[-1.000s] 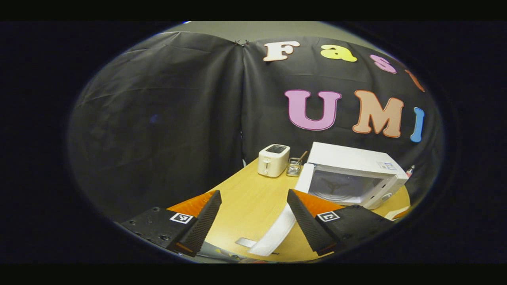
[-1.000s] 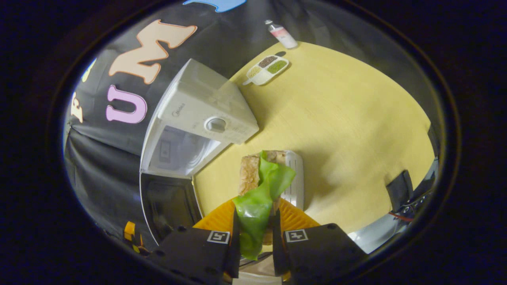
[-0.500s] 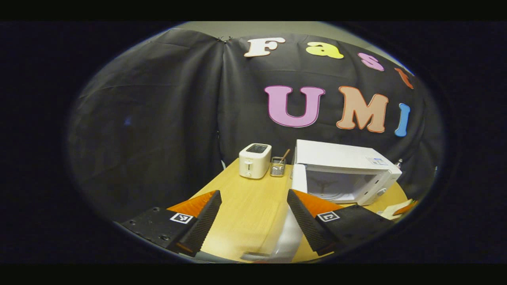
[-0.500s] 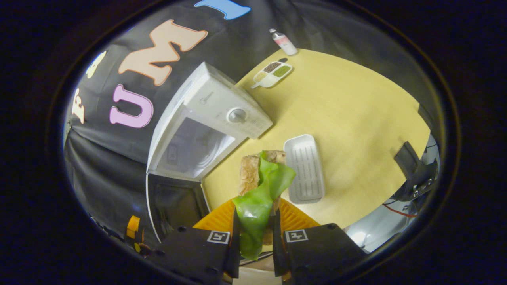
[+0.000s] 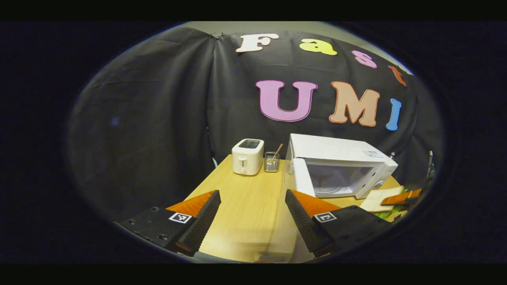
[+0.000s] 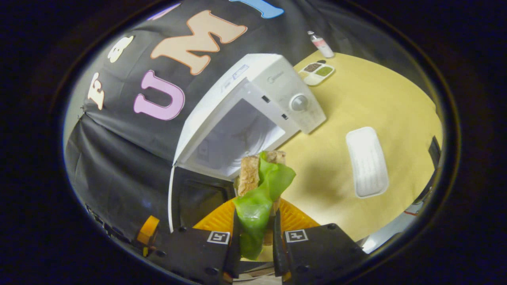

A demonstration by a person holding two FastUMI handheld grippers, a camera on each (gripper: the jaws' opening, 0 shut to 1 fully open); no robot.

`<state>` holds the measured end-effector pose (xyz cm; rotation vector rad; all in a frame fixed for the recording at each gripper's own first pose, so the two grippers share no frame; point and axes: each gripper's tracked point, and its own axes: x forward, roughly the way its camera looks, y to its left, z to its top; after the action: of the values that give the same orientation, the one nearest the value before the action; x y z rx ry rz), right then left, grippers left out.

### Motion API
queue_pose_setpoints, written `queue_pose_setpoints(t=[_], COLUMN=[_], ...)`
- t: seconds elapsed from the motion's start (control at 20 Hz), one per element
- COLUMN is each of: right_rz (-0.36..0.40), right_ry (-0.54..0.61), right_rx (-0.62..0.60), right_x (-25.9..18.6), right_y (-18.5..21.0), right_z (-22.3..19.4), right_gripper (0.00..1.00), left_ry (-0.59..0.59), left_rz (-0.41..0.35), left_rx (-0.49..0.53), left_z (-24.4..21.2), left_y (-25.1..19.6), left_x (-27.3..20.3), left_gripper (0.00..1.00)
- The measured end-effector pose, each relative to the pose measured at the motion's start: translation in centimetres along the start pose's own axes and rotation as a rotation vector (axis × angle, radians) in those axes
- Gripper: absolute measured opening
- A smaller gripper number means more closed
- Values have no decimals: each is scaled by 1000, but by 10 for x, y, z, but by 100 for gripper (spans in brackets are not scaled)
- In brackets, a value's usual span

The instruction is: Open the microwave oven with the left hand, put the food in, and close the microwave oven.

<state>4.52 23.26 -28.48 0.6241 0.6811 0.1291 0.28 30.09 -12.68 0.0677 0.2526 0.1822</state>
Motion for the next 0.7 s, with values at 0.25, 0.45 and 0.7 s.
queue_pose_setpoints(t=[0.25,0.45,0.7], right_rz=[81,83,34], right_ry=[-71,-107,-172], right_rx=[61,78,-6], right_x=[53,96,144], right_y=[40,54,64], right_z=[8,15,35], right_gripper=[36,36,36], left_ry=[22,59,152], left_rz=[6,3,-3], left_rx=[14,2,-88], left_z=[-11,-23,-58], left_y=[15,19,20], left_x=[-4,-5,-13], left_gripper=[97,96,96])
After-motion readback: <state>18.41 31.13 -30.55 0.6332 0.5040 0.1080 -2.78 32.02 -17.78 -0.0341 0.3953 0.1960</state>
